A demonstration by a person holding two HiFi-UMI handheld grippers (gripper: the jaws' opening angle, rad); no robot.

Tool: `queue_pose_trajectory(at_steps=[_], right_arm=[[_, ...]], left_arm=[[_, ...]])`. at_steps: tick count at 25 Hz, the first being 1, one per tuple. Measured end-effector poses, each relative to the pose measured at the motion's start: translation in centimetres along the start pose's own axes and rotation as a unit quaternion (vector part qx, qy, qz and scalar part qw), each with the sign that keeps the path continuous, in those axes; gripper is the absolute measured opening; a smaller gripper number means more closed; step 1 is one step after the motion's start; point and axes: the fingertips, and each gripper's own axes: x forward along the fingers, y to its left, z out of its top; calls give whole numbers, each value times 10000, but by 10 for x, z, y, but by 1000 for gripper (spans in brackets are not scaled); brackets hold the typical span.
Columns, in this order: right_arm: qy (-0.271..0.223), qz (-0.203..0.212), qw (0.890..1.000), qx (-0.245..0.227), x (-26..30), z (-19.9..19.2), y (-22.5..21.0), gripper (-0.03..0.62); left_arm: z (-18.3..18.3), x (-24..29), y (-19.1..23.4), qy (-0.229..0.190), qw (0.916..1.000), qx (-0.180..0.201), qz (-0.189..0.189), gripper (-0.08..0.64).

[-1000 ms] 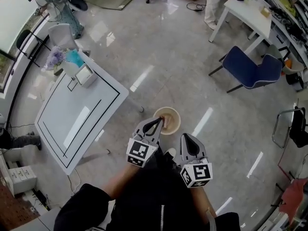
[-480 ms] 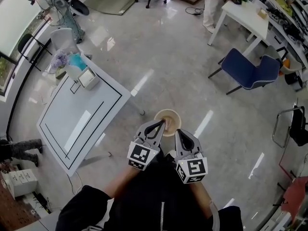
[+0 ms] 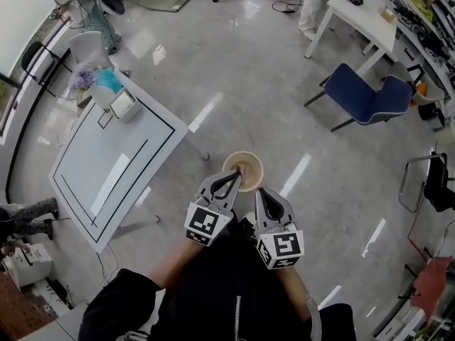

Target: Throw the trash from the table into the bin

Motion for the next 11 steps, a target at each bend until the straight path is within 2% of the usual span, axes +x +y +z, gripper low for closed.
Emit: queue_pose_trajectory(at_steps=[11], right_arm=[[36, 102, 9999, -71, -20, -9, -4, 8]], left_arm=[[-3, -7, -19, -22, 10000, 6, 81, 6]])
